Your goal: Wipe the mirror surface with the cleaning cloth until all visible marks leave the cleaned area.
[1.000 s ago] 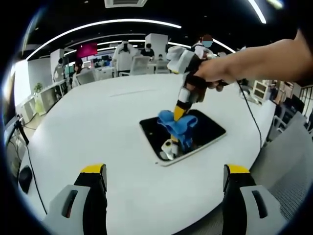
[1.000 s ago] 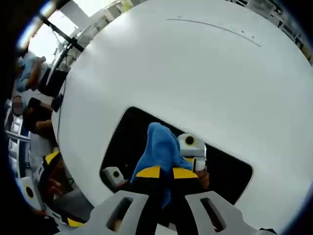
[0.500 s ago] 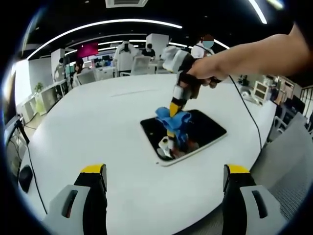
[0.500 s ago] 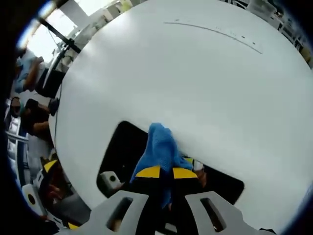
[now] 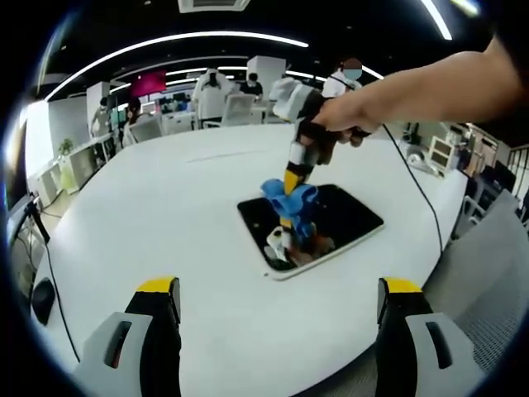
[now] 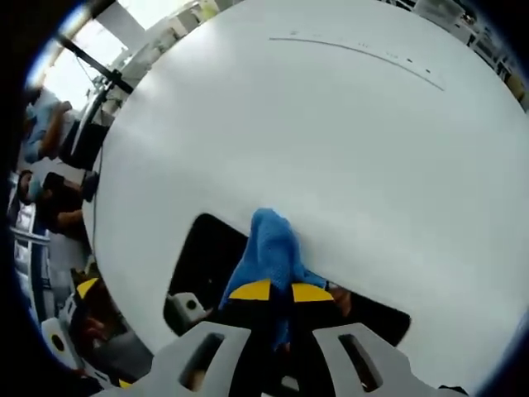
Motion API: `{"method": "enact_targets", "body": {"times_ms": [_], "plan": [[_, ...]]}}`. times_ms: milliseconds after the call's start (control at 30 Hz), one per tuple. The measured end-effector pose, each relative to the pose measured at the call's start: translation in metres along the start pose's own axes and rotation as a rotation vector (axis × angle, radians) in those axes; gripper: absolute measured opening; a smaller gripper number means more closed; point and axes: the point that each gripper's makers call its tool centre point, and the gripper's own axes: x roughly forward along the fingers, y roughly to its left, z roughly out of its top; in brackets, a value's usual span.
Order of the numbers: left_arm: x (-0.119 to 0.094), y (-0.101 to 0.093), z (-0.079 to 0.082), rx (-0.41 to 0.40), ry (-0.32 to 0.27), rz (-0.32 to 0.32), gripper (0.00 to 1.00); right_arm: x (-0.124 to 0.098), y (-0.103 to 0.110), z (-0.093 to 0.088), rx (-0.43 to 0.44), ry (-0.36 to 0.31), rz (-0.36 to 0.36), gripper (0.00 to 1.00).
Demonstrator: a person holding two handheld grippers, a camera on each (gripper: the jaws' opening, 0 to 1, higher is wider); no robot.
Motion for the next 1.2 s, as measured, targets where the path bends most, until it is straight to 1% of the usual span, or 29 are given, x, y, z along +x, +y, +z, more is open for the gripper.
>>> {"method": "enact_targets", "body": {"times_ms": [100,300,533,867,1200], "plan": [[0.0001,0.0001,-0.0002,-0.001,0.001,0.001,1.0,0.0007,-0.0006,0.0009,-0.016,0.001,-0.005,0.01],[0.0002,-0.0005,0.0003,-0.001,0.001,0.0,1.0,0.0021,-0.0026,0.0025,-0.014,0.001,0.006,0.01],[0.0,-0.0006,0.0003,0.0,0.005,0.002,1.0,0.0007,-0.0025,0.0015,0.014,-0.002,0.045,0.01],[-0.0005,-0.0003,0.0004,-0.002,0.009,0.004,1.0,0.0,-0.0018,0.001,0.004,-0.003,0.048,0.01],[0.0003,-0.0002,-0.0006,0.004,0.014,0.002,1.0,-0.0029,-0.0079,-0.0024,0.011,-0.007,0.049,0.01]]}}
